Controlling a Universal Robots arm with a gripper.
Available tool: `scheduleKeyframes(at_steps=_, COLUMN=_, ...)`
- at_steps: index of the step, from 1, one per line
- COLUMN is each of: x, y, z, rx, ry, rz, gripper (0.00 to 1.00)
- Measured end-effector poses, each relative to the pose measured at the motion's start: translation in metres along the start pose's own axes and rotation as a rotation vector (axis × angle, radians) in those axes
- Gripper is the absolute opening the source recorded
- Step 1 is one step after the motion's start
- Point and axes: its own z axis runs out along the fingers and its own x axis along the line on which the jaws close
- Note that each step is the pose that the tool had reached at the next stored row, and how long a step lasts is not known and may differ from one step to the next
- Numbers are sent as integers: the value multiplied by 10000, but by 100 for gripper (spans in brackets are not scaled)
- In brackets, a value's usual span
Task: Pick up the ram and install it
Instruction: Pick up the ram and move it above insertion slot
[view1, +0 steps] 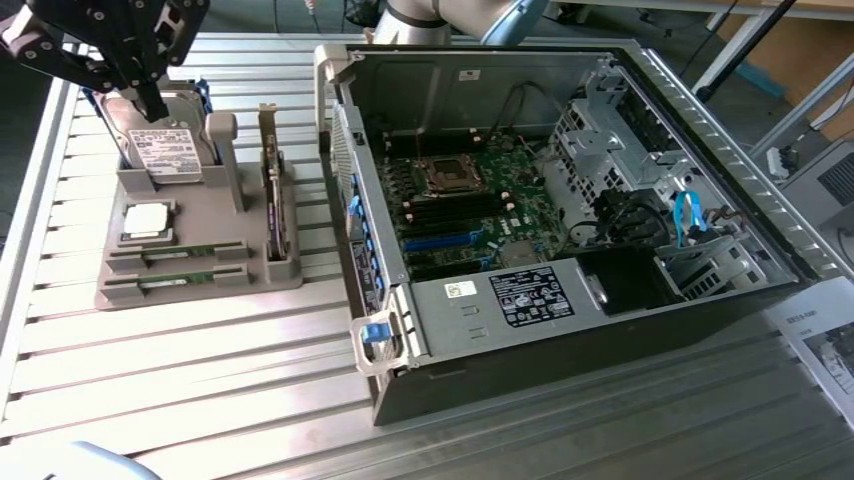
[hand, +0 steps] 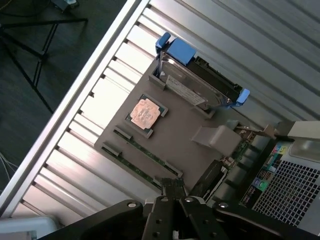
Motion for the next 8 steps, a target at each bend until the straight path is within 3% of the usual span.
scheduleKeyframes(at_steps=8, x=0, y=0, z=0, rx=-25, ry=44, rz=-994, gripper=10)
